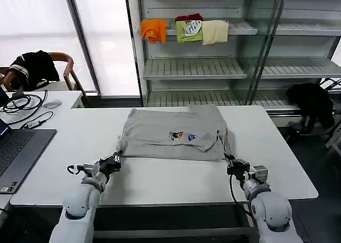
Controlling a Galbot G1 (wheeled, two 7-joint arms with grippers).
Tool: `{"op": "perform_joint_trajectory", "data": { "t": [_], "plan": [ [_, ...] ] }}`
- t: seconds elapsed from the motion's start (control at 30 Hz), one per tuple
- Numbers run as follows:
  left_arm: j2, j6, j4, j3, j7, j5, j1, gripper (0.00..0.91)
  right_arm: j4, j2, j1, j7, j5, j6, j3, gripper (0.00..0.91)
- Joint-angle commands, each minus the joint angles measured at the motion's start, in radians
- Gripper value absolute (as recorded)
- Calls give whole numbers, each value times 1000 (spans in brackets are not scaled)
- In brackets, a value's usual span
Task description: Fold and organize the clothes.
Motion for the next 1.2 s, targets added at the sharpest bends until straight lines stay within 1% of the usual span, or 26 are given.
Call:
{"op": "perform_joint_trajectory", "data": {
  "t": [0.03, 0.1, 0.27, 0.43, 0.6, 0.83, 0.93, 1.0, 1.03, 1.07, 1.1, 1.2],
  "plan": [
    [52, 16, -195, -73, -1, -94, 193, 0, 102, -3, -74, 25, -2, -1, -24, 0],
    [60, 13, -224, -94, -1, -110, 235, 0, 133, 4, -106, 43, -22, -1, -39, 0],
    [78, -30, -284, -150, 3, -115, 367, 0, 198, 3, -183, 68, -45, -1, -55, 0],
    [78, -23, -358, -187, -35, -141, 449, 0, 246, -10, -243, 85, -44, -1, -50, 0],
    [67, 5, -425, -209, -83, -155, 490, 0, 281, -20, -309, 71, -69, -1, -33, 0],
    [59, 11, -462, -212, -94, -139, 535, 10, 325, -18, -392, 75, -100, -1, -51, 0],
    [54, 4, -477, -207, -95, -131, 553, 10, 336, -16, -413, 82, -137, -1, -57, 0],
    [49, 4, -481, -208, -100, -122, 561, 20, 334, -12, -419, 94, -188, 0, -61, 0],
    [48, 3, -481, -208, -100, -116, 563, 30, 332, -10, -419, 100, -197, 0, -61, 60],
    [48, -3, -480, -204, -113, -103, 567, 443, 330, -6, -420, 107, -196, -1, -61, 605],
    [48, -9, -478, -201, -126, -91, 572, 907, 328, -2, -420, 114, -196, 0, -58, 907],
    [47, -17, -476, -193, -161, -82, 587, 907, 333, 3, -421, 116, -183, 1, -53, 907]
  ]
}}
